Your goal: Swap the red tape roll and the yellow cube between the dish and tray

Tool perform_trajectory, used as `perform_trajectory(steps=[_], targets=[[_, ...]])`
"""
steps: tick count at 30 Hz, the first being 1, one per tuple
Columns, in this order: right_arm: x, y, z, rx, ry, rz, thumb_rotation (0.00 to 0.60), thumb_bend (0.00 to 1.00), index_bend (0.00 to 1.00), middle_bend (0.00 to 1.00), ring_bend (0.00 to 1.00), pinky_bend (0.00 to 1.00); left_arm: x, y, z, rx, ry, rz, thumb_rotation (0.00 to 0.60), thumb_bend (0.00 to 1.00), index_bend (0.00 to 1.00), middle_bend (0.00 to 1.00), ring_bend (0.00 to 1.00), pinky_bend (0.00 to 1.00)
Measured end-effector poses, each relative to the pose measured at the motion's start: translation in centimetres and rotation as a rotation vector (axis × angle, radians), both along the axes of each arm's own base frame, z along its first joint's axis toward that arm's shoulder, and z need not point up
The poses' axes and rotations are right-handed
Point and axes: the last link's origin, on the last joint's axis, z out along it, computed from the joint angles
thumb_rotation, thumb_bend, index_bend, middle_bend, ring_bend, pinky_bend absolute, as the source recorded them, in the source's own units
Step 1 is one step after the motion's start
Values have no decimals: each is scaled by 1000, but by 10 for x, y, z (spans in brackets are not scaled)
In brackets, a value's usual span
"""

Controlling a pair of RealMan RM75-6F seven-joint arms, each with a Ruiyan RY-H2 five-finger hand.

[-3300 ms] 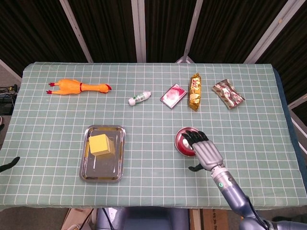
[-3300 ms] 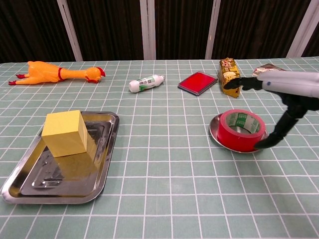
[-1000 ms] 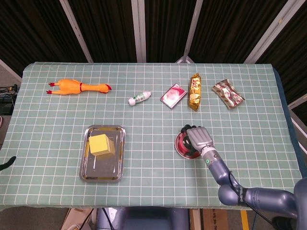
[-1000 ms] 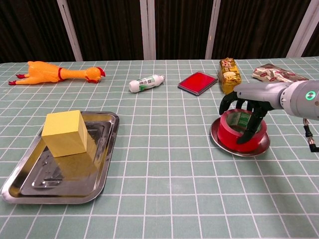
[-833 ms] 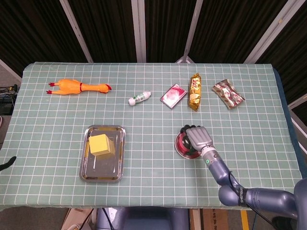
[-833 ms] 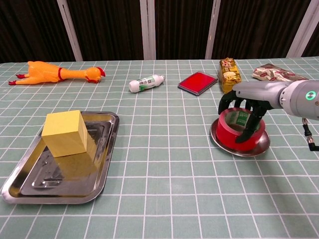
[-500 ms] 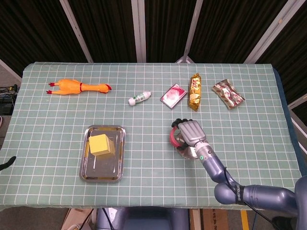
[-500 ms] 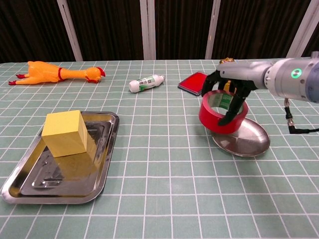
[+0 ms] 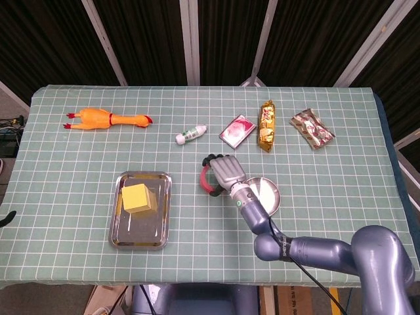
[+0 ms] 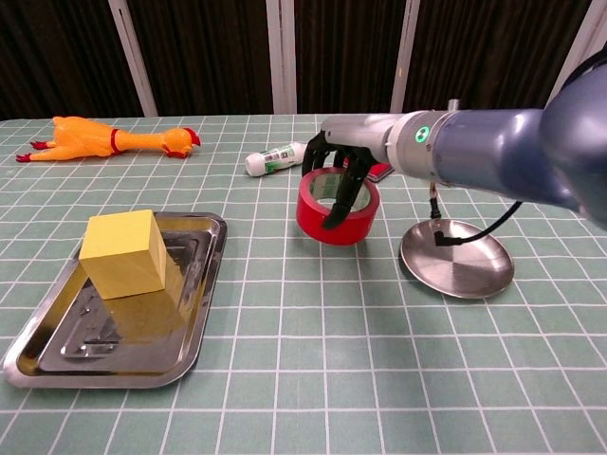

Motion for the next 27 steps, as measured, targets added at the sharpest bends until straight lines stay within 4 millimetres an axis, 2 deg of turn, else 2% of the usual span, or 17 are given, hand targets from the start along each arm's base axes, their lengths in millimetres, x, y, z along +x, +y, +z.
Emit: perform_trajectory(steps=[2,5,6,9,14,17,22,25,27], targets=[[1,-1,-9,10,2,-3,600,284,299,237,378,481,-1,1,0,-1,-2,5,600,102,109,0,0,45],[0,-2,-22,36,6,-8,600,132,154,113,132,265,-2,1,1,1,-4,7,600,102,109,0,0,45],[0,-1,-26,52,12,-5,600,66,76,47,46,175,-2,1,2,2,-4,6,600,101,109,0,0,47],[-2,3,-31,85,34,12,600,1,0,0,0,53,-2,1,2,-3,-1,2,600,87,109,0,0,89],[7,7,-19,54,-20,19,600,0,0,0,0,3,-2,1,1,-25,-5,-8,600,14,109,0,0,115],[13,10,1,11,-53,39,600,0,0,0,0,1,0,1,0,-26,-4,-15,600,10,109,0,0,115],[7,21,55,-76,-66,63,600,0,0,0,0,1,6,2,-6,-47,-2,-54,600,11,109,0,0,115],[-16,39,94,-135,-62,46,600,0,0,0,0,1,13,5,-12,-75,8,-73,600,11,109,0,0,115],[-45,60,117,-169,-61,1,600,0,0,0,0,1,20,13,-15,-109,19,-78,600,10,108,0,0,115]])
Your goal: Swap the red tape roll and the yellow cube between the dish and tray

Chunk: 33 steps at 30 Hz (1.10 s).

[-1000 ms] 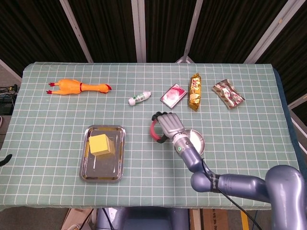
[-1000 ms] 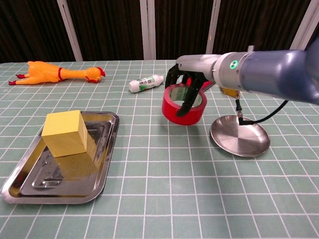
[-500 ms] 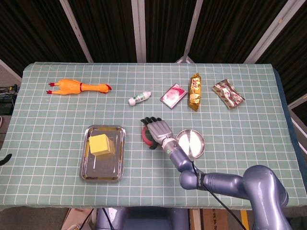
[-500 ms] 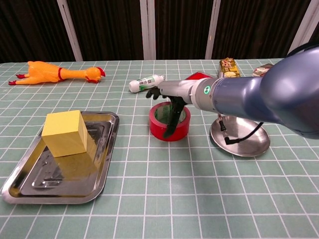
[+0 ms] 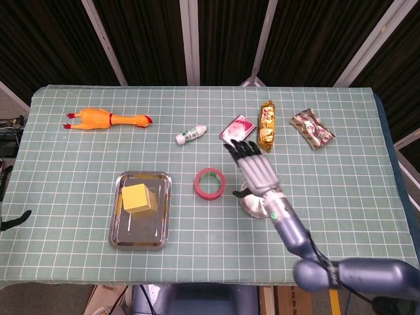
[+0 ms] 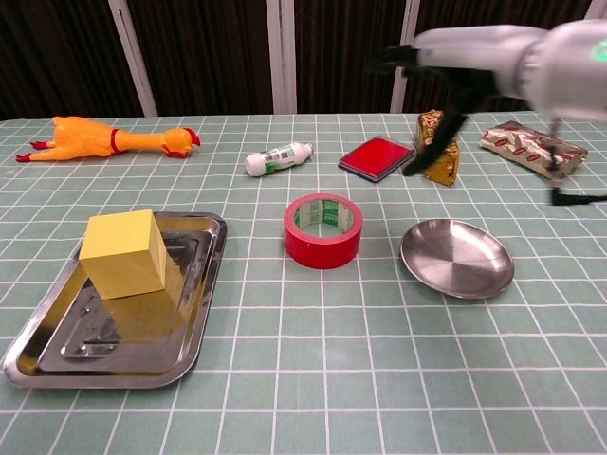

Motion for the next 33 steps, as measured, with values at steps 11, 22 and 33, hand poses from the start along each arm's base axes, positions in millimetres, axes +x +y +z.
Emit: perform_trajectory(steps=[11,22,33], targets=[[-142,123,60,-167,-36,-129,600,0,2,0,0,1,62,54,-28,-278,27,-58,600,0,99,0,0,91],[-190,146,60,-178,-19,-193,600,0,2,0,0,0,121,82,-89,-510,65,-91,600,0,98,0,0,91],[-188,147,56,-179,-34,-173,600,0,2,0,0,0,133,86,-143,-615,69,-127,600,2,114,25,6,152]])
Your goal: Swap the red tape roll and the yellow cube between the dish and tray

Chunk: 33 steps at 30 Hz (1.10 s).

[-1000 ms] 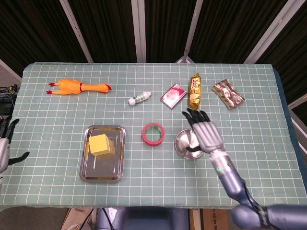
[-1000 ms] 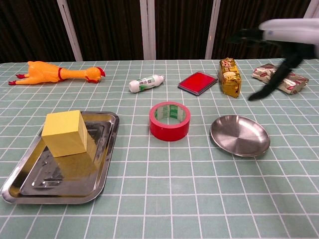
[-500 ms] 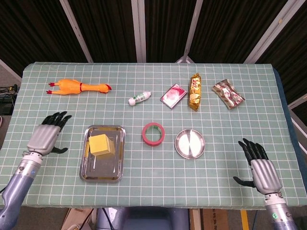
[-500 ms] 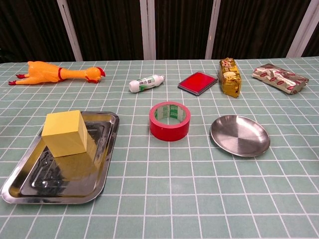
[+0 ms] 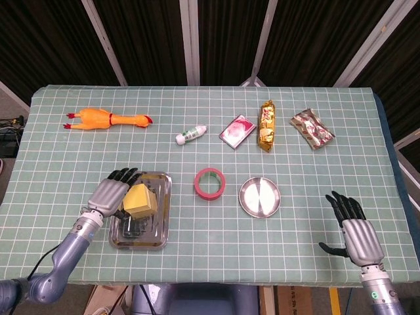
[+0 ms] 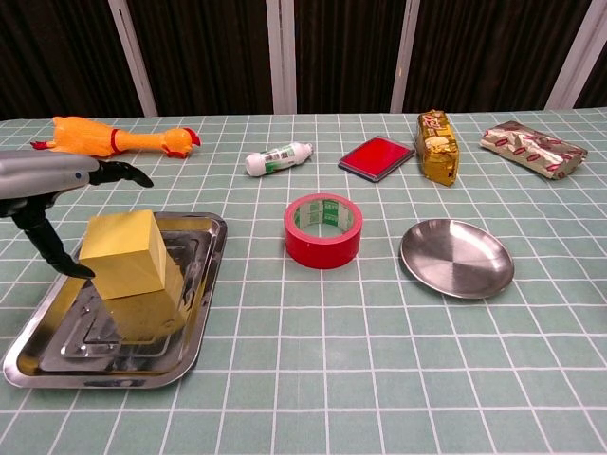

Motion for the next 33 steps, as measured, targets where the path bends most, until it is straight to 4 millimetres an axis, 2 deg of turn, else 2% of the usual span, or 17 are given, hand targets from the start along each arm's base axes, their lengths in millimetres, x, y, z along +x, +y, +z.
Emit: perform_trajectory(steps=[3,5,7,10,16,20,29,33], targets=[[0,0,0,2,-12,0,600,0,3,0,0,0,2,1,-6,0,-1,-24,600,68,128,116,75,251],[0,0,0,1,-23,-3,600,0,5,0,0,0,4,2,-9,1,-5,-44,600,162,143,179,143,310],[-1,-1,1,-8,-34,-7,600,0,7,0,0,0,4,3,-13,0,2,-74,600,303,174,254,222,379],[-1,-1,1,-3,-54,-13,600,0,7,0,0,0,2,4,-17,0,19,-96,600,413,209,323,274,425],[-1,-2,1,-4,-91,-18,600,0,7,0,0,0,2,8,-16,8,24,-89,600,476,229,389,326,444],[-2,-2,2,-19,-93,-21,600,0,7,0,0,0,8,8,-13,18,-2,-112,600,482,236,403,328,445],[-3,-3,4,-37,-100,-30,600,0,7,0,0,0,41,-6,2,13,-146,-220,600,481,268,395,328,445],[-3,-3,3,-34,-100,-34,600,0,7,0,0,0,61,-14,-2,-25,-178,-282,600,481,275,389,328,444]])
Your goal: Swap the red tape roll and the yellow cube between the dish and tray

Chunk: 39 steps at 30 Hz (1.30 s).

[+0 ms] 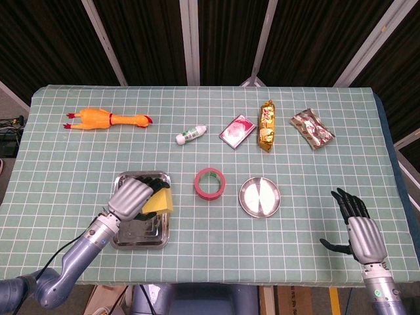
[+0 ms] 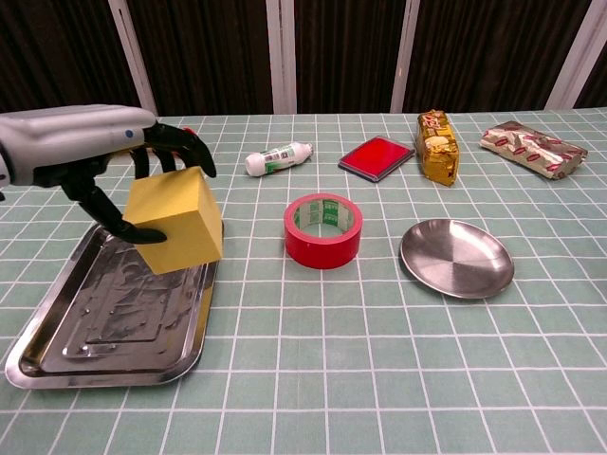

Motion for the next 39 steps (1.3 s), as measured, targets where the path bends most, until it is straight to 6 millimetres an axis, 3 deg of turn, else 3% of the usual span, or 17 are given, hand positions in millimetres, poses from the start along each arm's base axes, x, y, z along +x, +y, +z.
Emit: perform_trajectory(steps=[11,14,18,21,26,31,36,39], targets=[[-2,0,3,-14,7,-6,600,0,7,0,0,0,41,-2,-44,-115,39,-57,600,448,275,359,323,432],[-3,0,6,-26,2,-8,600,0,7,0,0,0,50,-1,-61,-143,46,-57,600,340,274,305,261,382],[-4,0,9,-34,-7,-12,600,0,7,0,0,0,58,0,-77,-163,62,-61,600,78,237,96,29,134],[-5,0,10,-34,-11,-16,600,0,7,0,0,0,63,-2,-84,-187,54,-57,600,3,207,6,0,34],[-7,-1,11,-35,-7,-27,600,0,7,0,0,0,78,-10,-81,-211,5,-93,600,0,203,0,0,16],[-10,-2,13,-43,-7,-42,600,0,7,0,0,0,92,-14,-61,-139,-48,-165,600,0,204,21,0,18],[-14,-5,14,-52,-5,-66,600,0,7,0,0,0,95,0,-44,27,-81,-228,600,0,204,22,0,19],[-16,-6,13,-52,3,-73,600,0,7,0,0,0,96,14,-47,45,-73,-210,600,0,204,21,0,19]])
